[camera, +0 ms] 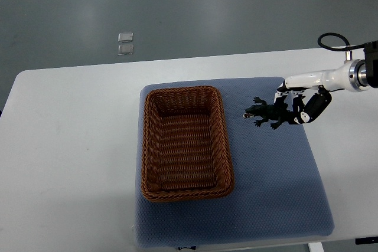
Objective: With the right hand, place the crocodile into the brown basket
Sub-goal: 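Lift the crocodile with the right hand and carry it toward the basket, then lower the crocodile into the wicker basket and open the right hand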
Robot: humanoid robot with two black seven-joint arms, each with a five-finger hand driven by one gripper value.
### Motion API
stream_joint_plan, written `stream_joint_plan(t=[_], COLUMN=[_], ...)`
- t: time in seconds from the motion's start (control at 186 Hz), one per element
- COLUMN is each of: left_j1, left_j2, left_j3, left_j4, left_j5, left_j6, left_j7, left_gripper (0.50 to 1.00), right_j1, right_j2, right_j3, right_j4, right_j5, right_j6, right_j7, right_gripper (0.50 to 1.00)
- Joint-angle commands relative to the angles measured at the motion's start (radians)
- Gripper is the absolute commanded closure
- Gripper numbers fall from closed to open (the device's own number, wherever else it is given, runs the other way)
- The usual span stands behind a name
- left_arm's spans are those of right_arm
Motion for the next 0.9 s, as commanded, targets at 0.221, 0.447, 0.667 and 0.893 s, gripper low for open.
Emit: stream_joint_plan(t=[0.221, 0.447, 0.667, 0.893], left_j1=[0.000, 0.000, 0.000, 0.000], left_j2=[0.000, 0.000, 0.000, 0.000], left_j3=[0.000, 0.000, 0.000, 0.000], left_j4=[-0.001, 0.001, 0.006, 0.007], left_j5=[0.000, 0.000, 0.000, 0.000], left_j6=[0.000, -0.002, -0.005, -0.006], left_j7=[0.000, 0.000, 0.000, 0.000], left_gripper=[0.500, 0.500, 0.500, 0.500], right_j1=[0.132, 0.147, 0.142, 0.135], right_j2=[0.203, 0.381, 0.546, 0.640], right_j3=[-0.014, -0.052, -0.093, -0.109], right_j4=[-0.135, -0.247, -0.380, -0.478], right_j5=[0.042, 0.040, 0.028, 0.025], right_j6=[0.012, 0.008, -0.005, -0.008], right_j7=[-0.010, -0.010, -0.008, -0.008], right_gripper=[1.000, 1.000, 1.000, 1.000])
